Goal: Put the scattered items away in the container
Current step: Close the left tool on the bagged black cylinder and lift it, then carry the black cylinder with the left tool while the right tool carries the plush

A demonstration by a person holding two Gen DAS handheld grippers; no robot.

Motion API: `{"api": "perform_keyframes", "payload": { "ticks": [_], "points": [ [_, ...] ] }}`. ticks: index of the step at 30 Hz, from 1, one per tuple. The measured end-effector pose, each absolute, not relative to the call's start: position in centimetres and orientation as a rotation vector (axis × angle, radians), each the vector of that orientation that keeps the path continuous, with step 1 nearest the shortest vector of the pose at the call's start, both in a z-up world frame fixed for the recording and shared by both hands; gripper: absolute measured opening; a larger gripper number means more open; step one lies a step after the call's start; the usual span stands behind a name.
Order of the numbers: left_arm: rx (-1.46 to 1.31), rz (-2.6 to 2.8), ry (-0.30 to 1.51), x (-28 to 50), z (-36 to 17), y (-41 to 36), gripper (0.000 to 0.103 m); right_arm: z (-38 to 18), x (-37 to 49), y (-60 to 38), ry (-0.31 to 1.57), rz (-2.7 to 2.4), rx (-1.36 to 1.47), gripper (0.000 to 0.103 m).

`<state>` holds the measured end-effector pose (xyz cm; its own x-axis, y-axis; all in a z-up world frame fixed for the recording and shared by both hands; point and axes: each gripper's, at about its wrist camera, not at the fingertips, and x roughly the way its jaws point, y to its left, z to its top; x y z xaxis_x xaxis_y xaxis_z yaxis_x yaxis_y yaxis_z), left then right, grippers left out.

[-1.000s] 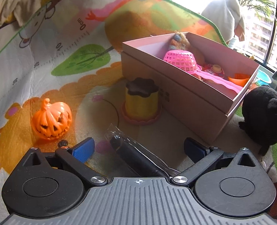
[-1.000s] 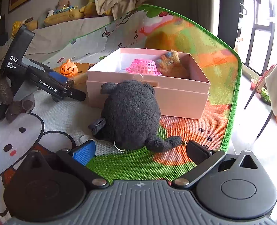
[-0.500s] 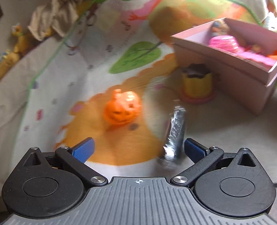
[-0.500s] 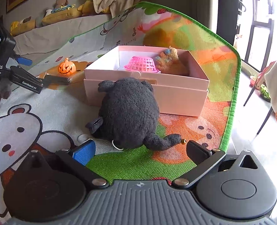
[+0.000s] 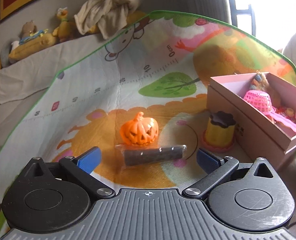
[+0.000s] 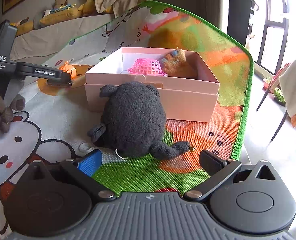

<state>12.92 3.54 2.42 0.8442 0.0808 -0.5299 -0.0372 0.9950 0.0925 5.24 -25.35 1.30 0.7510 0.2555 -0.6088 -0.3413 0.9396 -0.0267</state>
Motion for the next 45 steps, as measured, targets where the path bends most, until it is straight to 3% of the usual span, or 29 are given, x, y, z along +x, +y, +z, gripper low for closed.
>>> {"api": "perform_keyframes", "payload": {
  "ticks": [6, 16, 18, 19, 24, 25, 29, 31, 41, 45],
  "points": [
    [0.169, 0.155, 0.622, 16.2, 0.8, 1.4, 0.103, 1.3, 5.7, -25.6, 0.664, 0.357, -0.115, 0.103],
    [0.075, 0.122, 0.701, 17.6, 0.4, 3.5, 0.103, 1.5, 5.4, -25.7, 0.658, 0.375, -0.104, 0.103],
    [0.092, 0.114, 0.693, 17.0, 0.5, 3.5, 0.099, 1.9, 5.2, -25.3, 0.641, 0.386, -0.138, 0.103],
    [0.104, 0.1, 0.69, 16.6, 0.6, 3.3, 0.089, 2.1, 5.1, -25.1, 0.635, 0.398, -0.153, 0.103],
    [0.073, 0.024, 0.688, 12.9, 1.4, 3.0, 0.087, 3.3, 5.7, -23.7, 0.592, 0.433, -0.176, 0.103],
    [0.055, 0.005, 0.687, 11.9, 1.7, 2.9, 0.087, 3.4, 6.1, -23.5, 0.597, 0.434, -0.174, 0.101],
    [-0.031, -0.117, 0.679, 6.7, 2.4, 1.8, 0.088, 3.7, 7.1, -23.2, 0.626, 0.43, -0.19, 0.069],
    [-0.056, -0.183, 0.682, 4.4, 2.3, 0.8, 0.088, 3.9, 7.0, -23.3, 0.638, 0.441, -0.212, 0.065],
    [-0.061, -0.293, 0.655, 1.4, 0.1, -2.4, 0.095, 6.3, 1.8, -25.1, 0.712, 0.547, -0.345, 0.063],
    [-0.074, -0.288, 0.633, 1.2, -0.2, -2.0, 0.097, 6.3, -0.1, -24.8, 0.668, 0.536, -0.478, 0.071]
  ]
}}
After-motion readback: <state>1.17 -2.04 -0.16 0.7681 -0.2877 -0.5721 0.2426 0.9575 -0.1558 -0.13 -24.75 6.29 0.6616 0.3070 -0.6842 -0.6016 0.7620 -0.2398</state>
